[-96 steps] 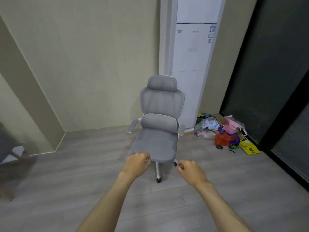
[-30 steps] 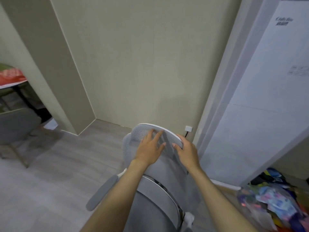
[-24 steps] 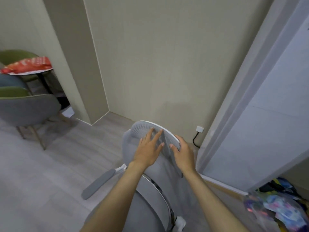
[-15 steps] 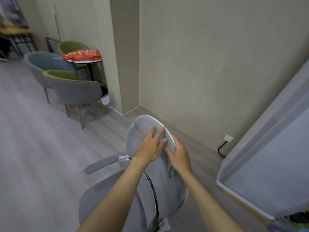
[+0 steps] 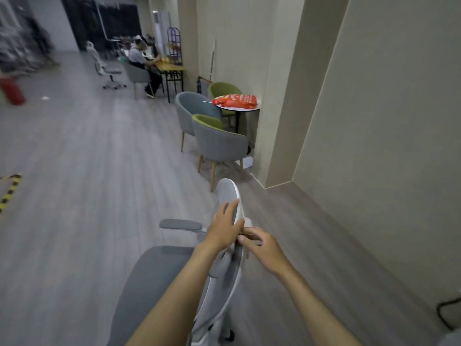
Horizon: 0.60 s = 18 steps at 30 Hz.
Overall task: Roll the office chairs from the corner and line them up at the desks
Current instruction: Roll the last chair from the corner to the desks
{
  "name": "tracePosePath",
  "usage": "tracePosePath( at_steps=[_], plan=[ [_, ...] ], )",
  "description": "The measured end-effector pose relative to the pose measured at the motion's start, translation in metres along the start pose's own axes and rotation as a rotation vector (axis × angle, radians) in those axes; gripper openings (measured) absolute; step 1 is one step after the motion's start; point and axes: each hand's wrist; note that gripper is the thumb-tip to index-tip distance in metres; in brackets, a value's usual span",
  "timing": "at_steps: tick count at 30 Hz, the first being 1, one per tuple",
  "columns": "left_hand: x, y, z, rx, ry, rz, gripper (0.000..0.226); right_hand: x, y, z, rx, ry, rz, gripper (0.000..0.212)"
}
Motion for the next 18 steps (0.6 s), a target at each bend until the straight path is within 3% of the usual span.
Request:
tracePosePath(
  at_steps=[2,6,10,12,16,18],
  plan=[
    [0.028,-0.033,0.006,-0.035,-0.071,0.058,0.069,0.004,0.014,-0.036,-0.006,-0.035,0.056,0.014],
    [0.085,-0.097,0.015,-0.061,-0.272,0.139,0.088,0.025,0.052,-0.13,0.038,-0.094,0.134,0.03],
    [0.127,-0.159,0.029,-0.054,-0.417,0.155,0.074,0.058,0.109,-0.235,0.325,-0.214,0.286,0.062],
    [0.145,-0.189,0.036,-0.072,-0.473,0.166,0.059,0.069,0.144,-0.281,0.464,-0.226,0.332,0.059],
    [0.185,-0.245,0.049,-0.16,-0.583,0.123,0.062,0.081,0.209,-0.336,0.635,-0.288,0.24,0.046],
    [0.197,-0.269,0.054,-0.216,-0.639,0.123,0.054,0.087,0.235,-0.352,0.678,-0.354,0.242,0.05]
  ],
)
Point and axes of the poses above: each hand's wrist, its own z-axis away from the middle knuckle, its own y-axis out of the palm, x = y × z, and after that the axes turned 7 degrees about x, right-handed
